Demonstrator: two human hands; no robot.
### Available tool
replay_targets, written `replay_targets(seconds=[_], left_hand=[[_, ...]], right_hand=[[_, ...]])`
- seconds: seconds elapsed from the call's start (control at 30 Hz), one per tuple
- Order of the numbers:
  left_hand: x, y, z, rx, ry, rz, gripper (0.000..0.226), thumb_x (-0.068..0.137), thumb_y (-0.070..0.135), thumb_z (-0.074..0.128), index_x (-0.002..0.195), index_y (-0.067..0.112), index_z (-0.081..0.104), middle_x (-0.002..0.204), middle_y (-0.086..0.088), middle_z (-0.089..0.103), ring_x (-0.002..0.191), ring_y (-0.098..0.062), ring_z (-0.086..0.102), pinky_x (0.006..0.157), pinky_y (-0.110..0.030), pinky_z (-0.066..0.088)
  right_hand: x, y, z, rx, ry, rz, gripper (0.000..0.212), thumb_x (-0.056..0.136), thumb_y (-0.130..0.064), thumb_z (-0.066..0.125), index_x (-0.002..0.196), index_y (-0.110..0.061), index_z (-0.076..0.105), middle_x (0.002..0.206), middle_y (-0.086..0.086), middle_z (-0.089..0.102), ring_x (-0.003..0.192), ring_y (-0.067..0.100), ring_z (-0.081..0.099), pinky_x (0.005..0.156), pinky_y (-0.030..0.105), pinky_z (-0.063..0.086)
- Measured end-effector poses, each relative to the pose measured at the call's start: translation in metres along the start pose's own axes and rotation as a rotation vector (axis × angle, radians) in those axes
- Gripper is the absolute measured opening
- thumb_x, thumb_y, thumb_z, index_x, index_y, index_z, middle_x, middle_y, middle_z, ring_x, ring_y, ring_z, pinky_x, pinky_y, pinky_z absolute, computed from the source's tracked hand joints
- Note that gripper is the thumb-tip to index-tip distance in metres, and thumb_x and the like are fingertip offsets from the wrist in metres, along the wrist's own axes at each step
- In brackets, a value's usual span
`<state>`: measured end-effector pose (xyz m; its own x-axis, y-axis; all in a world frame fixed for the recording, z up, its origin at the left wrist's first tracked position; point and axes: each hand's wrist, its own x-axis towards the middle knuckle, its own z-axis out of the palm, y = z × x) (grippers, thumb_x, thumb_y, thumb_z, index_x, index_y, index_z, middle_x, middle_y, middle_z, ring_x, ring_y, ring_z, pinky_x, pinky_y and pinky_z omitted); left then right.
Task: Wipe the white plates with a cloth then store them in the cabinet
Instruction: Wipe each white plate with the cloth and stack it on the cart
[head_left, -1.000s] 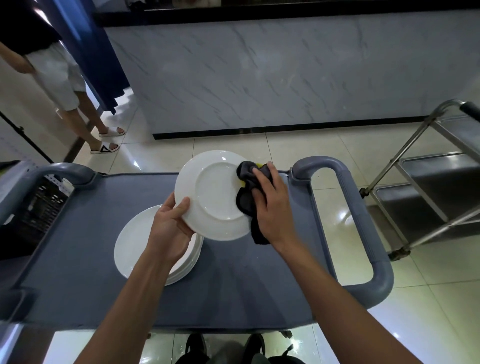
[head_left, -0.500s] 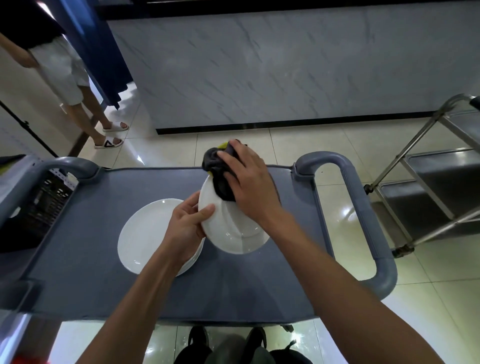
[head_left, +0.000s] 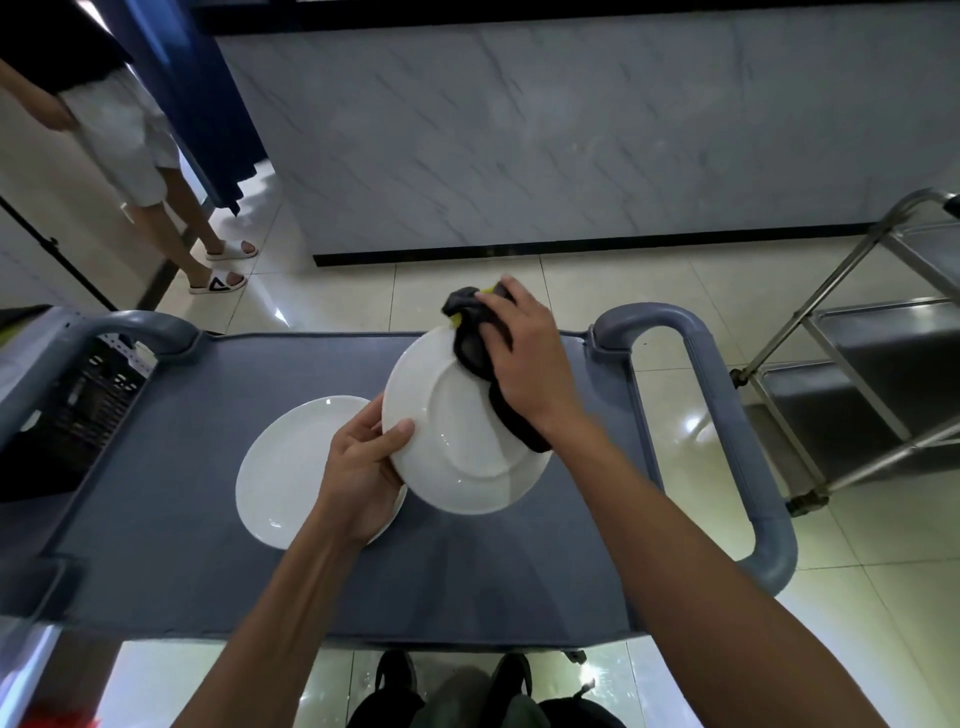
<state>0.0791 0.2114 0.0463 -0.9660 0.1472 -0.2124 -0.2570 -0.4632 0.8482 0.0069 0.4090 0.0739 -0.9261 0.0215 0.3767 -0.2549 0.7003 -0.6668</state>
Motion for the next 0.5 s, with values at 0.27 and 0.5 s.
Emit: replay_targets(seconds=[0.27,0.5], left_hand=[[0.007,0.012,-0.002,-0.09,0.053,0.031,0.037,0.086,0.007,0.058,0.12,0.015,0.069,0.109,-0.008,0.074,0.095,-0.022,0.071,0.075,-0.033,0.06],[0.017,0.016,-0.001,-0.172,0.094,0.052,0.036,0.09,0.009,0.056,0.121,0.022,0.07,0.12,-0.005,0.07,0.106,-0.021,0.069,0.087,-0.035,0.059]], right_hand=[[-0.021,0.023,-0.005,0.221,0.103,0.241,0.039,0.101,-0.019,0.057,0.139,-0.015,0.057,0.155,0.003,0.042,0.142,0.014,0.037,0.11,0.008,0.022],[-0.049,0.024,0.005,0.23,0.198,0.234,0.045,0.098,-0.02,0.061,0.142,-0.018,0.053,0.157,0.001,0.037,0.144,0.01,0.032,0.116,0.013,0.021]])
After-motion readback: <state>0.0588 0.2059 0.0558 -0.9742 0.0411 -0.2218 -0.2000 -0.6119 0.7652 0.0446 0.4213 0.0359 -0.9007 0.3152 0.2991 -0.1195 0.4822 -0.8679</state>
